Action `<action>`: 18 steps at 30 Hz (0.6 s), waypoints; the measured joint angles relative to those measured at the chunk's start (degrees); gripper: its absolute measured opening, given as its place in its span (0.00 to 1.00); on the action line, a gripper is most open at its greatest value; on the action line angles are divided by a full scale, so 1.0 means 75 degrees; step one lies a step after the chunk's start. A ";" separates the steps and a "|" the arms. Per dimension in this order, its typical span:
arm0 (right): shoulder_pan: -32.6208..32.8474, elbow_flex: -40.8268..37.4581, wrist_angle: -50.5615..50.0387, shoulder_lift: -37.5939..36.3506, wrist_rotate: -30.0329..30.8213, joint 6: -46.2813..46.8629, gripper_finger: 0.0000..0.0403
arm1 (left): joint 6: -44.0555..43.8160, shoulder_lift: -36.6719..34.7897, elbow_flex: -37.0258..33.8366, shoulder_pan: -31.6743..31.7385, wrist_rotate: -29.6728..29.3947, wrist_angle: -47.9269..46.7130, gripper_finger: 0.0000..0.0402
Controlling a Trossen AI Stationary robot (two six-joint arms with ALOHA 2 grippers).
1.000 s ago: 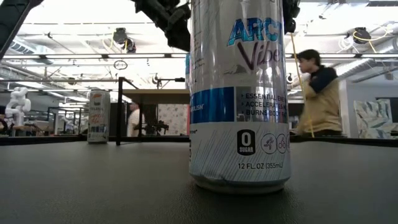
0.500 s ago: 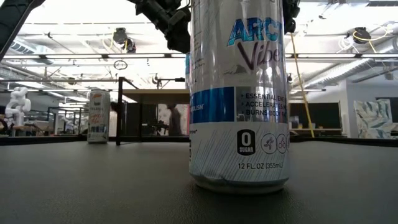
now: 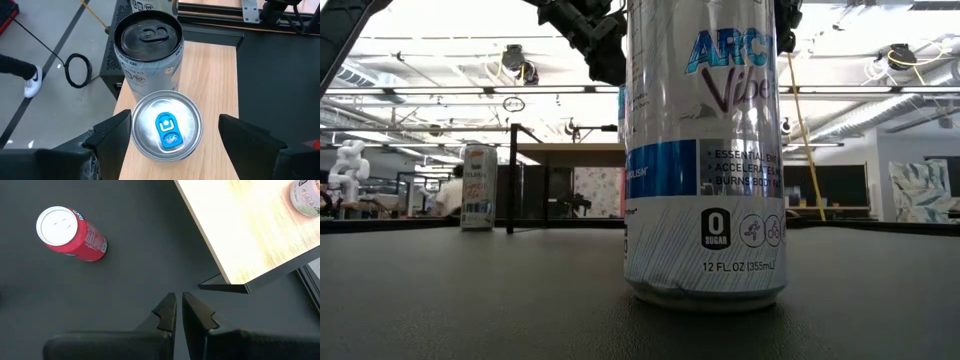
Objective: Place canned beverage on shelf
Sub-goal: Put the top blue soda can on the shelf
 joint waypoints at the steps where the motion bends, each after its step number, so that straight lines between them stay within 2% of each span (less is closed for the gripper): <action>1: 0.0000 0.0000 0.0000 0.0000 0.0000 0.0000 0.03 | 0.0003 0.0000 0.0000 0.0000 -0.0003 0.0000 0.75; 18: 0.0000 -0.0003 -0.0012 0.0000 0.0000 -0.0005 0.03 | 0.0003 0.0460 -0.0005 0.0050 -0.0035 -0.0143 0.75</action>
